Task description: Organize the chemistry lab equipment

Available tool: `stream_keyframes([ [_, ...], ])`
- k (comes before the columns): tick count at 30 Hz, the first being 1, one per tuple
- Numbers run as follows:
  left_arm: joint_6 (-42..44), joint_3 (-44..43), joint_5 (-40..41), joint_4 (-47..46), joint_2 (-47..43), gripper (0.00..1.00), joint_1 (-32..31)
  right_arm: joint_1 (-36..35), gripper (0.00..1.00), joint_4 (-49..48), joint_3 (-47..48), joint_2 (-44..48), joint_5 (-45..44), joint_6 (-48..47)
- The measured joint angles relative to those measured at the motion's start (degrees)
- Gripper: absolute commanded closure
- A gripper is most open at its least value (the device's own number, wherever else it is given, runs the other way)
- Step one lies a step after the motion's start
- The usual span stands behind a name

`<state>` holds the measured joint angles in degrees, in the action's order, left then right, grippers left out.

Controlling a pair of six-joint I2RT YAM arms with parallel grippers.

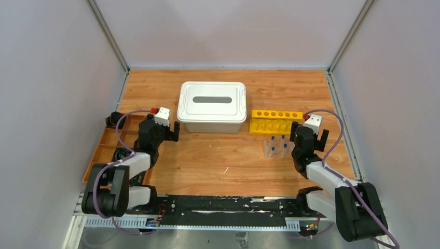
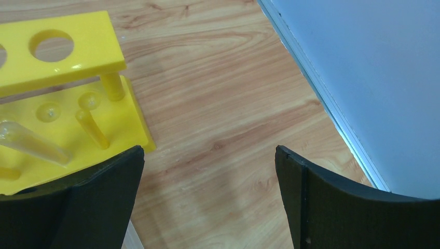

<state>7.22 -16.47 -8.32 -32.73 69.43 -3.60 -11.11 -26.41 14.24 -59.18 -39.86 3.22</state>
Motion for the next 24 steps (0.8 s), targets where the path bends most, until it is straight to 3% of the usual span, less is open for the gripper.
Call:
stream_keyframes([
  [7, -0.24, 0.35, 2.14, -10.47, 6.01, 0.0, 0.15, 0.81, 0.02, -12.59, -0.59, -6.86, 4.37, -4.5],
  [13, -1.46, 9.03, 4.66, -27.17, 8.55, 0.0, 0.26, 1.36, 0.05, -22.21, -2.62, -11.87, 8.46, -6.36],
  [20, -3.61, 6.03, 10.05, -26.75, 8.9, 0.0, 0.39, 1.51, 0.0, -37.11, -6.29, -22.34, 14.8, -9.64],
  [24, -4.24, 5.35, 11.28, -26.91, 8.9, 0.0, 0.42, 3.45, 0.0, -34.49, -2.67, -22.34, 16.2, -8.98],
])
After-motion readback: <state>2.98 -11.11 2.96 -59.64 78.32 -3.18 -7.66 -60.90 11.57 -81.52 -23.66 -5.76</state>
